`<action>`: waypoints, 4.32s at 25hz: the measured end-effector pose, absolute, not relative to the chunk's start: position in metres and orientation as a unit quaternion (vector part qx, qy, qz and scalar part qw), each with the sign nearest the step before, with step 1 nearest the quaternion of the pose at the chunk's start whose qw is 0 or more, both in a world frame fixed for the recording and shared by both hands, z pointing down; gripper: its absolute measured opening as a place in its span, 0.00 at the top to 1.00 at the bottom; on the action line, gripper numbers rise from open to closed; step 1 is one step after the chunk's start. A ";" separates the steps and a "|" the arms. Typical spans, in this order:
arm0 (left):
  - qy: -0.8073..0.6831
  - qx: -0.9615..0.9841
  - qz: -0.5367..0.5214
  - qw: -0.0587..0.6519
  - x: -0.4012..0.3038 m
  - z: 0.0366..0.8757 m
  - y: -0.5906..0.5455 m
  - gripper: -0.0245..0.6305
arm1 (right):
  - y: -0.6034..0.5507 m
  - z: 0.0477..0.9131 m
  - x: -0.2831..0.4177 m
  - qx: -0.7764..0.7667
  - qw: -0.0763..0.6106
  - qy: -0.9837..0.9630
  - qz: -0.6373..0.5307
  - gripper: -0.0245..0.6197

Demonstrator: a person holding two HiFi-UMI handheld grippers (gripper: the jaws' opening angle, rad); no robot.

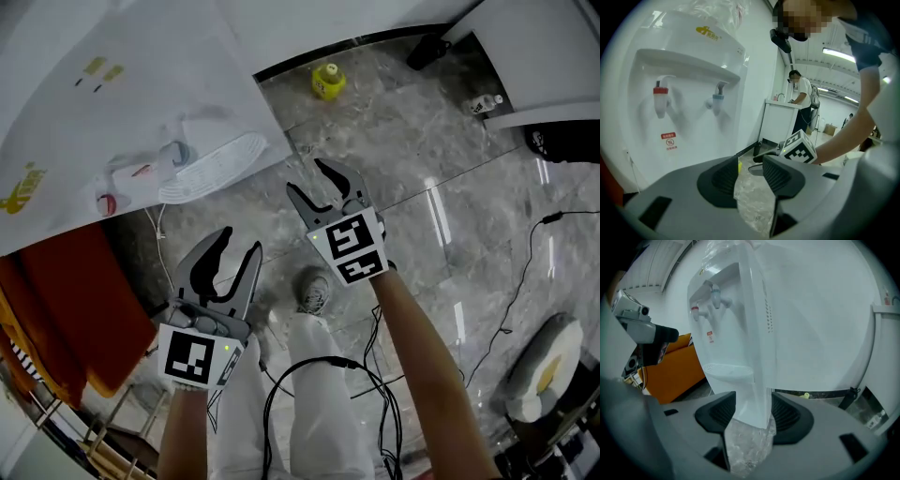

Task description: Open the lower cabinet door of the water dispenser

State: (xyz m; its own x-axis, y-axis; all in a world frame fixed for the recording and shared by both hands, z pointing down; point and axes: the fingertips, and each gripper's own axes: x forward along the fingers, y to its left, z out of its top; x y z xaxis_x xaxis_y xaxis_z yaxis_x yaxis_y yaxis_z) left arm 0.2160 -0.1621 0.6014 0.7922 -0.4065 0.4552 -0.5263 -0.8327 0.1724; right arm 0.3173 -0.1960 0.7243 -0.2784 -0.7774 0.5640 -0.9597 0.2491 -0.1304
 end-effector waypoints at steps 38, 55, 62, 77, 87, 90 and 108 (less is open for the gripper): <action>-0.299 0.921 0.196 0.156 0.183 0.647 -0.175 0.72 | -0.274 0.821 0.298 0.532 0.253 -0.767 0.255 0.63; -0.274 0.925 0.202 0.171 0.169 0.648 -0.150 0.72 | -0.203 0.820 0.286 0.559 0.250 -0.736 0.289 0.70; -0.257 0.925 0.215 0.177 0.159 0.647 -0.135 0.72 | -0.162 0.821 0.271 0.560 0.271 -0.718 0.313 0.79; -0.242 0.915 0.247 0.206 0.130 0.663 -0.110 0.72 | -0.085 0.823 0.205 0.551 0.262 -0.707 0.357 0.83; -0.256 0.898 0.262 0.243 0.117 0.681 -0.109 0.69 | -0.065 0.823 0.179 0.541 0.266 -0.702 0.380 0.85; -0.266 0.889 0.260 0.267 0.121 0.687 -0.107 0.68 | -0.061 0.820 0.179 0.541 0.271 -0.700 0.378 0.96; -0.374 0.769 0.280 0.436 0.154 0.776 -0.093 0.55 | -0.046 0.742 0.256 0.584 0.201 -0.702 0.353 0.96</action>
State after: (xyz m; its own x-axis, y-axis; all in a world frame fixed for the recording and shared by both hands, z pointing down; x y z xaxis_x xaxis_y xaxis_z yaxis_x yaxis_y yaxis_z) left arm 0.1542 -0.0931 0.7756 0.5626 -0.3308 0.7576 -0.8201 -0.3388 0.4611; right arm 0.2562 -0.0457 0.7420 -0.2361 -0.6783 0.6958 -0.9630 0.0676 -0.2610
